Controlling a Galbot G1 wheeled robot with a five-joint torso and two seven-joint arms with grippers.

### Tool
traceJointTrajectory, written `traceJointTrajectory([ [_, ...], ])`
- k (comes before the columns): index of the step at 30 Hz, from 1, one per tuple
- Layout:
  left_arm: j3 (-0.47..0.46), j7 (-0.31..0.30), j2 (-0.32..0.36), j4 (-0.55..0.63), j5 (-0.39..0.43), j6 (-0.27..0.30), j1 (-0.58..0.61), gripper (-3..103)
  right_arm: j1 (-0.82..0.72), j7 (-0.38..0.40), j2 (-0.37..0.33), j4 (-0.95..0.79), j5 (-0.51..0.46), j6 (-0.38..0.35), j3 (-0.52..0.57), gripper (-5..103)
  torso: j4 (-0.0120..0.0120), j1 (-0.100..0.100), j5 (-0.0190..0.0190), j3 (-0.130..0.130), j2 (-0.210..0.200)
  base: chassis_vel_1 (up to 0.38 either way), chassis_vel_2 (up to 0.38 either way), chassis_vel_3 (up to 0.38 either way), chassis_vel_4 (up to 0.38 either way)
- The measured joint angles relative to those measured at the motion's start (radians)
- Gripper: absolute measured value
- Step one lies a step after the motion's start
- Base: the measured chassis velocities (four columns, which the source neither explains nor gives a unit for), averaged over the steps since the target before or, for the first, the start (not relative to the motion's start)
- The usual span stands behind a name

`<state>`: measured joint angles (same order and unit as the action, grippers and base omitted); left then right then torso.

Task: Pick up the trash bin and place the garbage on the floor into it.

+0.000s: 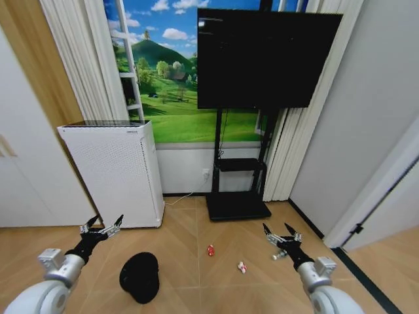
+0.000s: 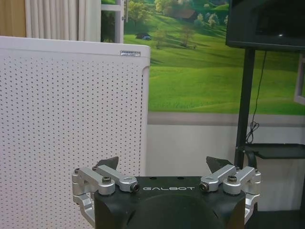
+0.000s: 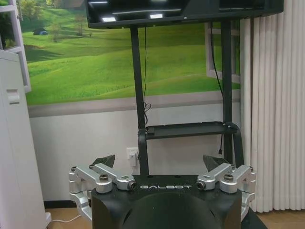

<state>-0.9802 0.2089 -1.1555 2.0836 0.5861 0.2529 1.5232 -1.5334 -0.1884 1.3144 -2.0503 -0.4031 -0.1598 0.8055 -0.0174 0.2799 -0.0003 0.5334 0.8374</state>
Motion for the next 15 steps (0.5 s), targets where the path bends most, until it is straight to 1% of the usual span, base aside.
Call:
traceJointTrajectory([
  [2,0.001,-0.005,0.0,-0.004,0.002,0.0,-0.002,100,0.0,0.001,0.002,0.001,0.001,0.0,-0.002,100,-0.0002,0.0,0.0,0.0,0.0,-0.272,0.271,0.303,-0.193],
  [3,0.001,-0.006,0.0,-0.006,0.0,0.003,-0.002,100,0.001,0.001,0.003,0.002,0.003,0.0,-0.003,100,0.0002,0.001,0.0005,0.0,0.0,-0.272,0.189,0.163,-0.193],
  [5,0.001,-0.009,0.0,-0.007,-0.002,0.01,-0.002,100,0.002,0.002,0.004,0.003,0.004,0.0,-0.004,100,0.0004,0.001,0.0006,0.0,-0.001,-0.174,0.189,0.045,-0.013],
  [7,0.002,-0.012,0.0,-0.011,-0.002,0.012,-0.002,100,0.002,0.003,0.004,0.003,0.005,-0.002,-0.004,100,-0.0009,-0.002,0.0,-0.003,-0.007,-0.117,0.071,0.018,-0.003],
  [10,0.005,-0.012,0.001,-0.015,-0.004,0.011,-0.002,100,0.002,0.003,0.004,0.003,0.005,-0.005,-0.005,100,-0.001,-0.009,0.0004,-0.01,-0.019,0.0,-0.002,-0.051,-0.039],
  [13,0.007,-0.012,0.0,-0.017,-0.008,0.011,-0.002,100,0.003,0.003,0.003,0.004,0.005,-0.007,-0.006,100,0.0003,-0.015,0.0001,-0.018,-0.031,0.106,-0.038,-0.068,0.026],
  [15,0.008,-0.012,-0.001,-0.017,-0.013,0.011,-0.002,100,0.003,0.003,0.003,0.005,0.005,-0.008,-0.011,100,0.0004,-0.02,0.0005,-0.025,-0.044,0.095,-0.057,-0.042,0.072],
])
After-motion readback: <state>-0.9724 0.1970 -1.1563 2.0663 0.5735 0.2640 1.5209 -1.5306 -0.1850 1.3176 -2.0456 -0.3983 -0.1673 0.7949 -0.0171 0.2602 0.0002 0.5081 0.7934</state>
